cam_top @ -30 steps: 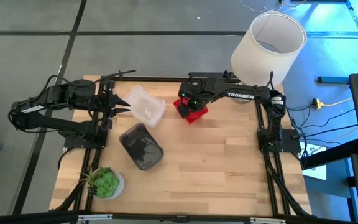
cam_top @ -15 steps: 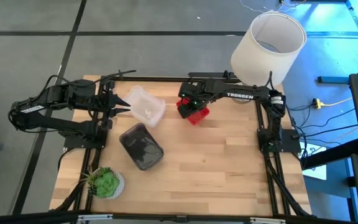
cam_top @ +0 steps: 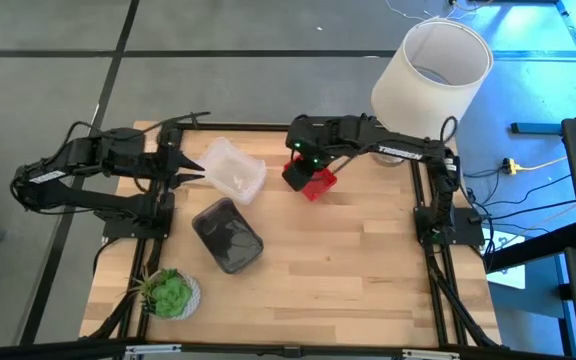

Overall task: Stack baskets by color
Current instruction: Return to Home Position

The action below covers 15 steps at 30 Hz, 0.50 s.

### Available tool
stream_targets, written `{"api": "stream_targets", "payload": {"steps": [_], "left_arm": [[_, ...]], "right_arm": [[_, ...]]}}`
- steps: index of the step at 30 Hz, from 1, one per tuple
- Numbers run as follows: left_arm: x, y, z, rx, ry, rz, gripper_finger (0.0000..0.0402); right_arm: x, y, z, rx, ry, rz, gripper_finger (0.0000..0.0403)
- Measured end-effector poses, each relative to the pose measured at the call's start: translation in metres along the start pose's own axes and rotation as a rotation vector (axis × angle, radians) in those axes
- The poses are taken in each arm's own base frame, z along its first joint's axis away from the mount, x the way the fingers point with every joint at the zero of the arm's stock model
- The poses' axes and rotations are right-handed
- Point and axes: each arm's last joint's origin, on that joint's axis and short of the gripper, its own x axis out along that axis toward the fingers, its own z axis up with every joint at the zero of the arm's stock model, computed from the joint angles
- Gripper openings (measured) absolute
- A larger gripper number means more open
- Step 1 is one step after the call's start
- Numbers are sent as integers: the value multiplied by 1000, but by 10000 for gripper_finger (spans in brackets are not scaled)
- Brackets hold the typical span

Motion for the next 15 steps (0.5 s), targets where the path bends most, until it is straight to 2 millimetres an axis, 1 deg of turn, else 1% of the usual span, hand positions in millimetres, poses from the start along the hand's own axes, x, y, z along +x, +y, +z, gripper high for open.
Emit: {"api": "stream_targets", "payload": {"steps": [2, 4, 7, 9, 11, 13, 15], "left_arm": [[-8, 0, -2, -27, -25, -4, 66], [-14, 0, -3, -90, -49, -8, 66], [-21, 1, -5, -198, -72, -9, 66], [-25, 1, -7, -211, -78, 2, 66], [-29, 1, -9, -207, -78, 4, 66], [-32, 1, -12, -207, -70, 6, 64], [-35, 1, -14, -208, -68, 9, 55]], "right_arm": [[-23, 8, -1, -69, -38, -12, 105], [-47, 14, -3, -125, -80, -17, 105], [-73, 17, -9, -145, -89, -28, 105], [-84, 18, -14, -125, -104, -61, 103], [-91, 18, -20, -129, -120, -101, 91], [-97, 16, -27, -139, -117, -140, 67], [-106, 16, -31, -140, -142, -144, 32]]}}
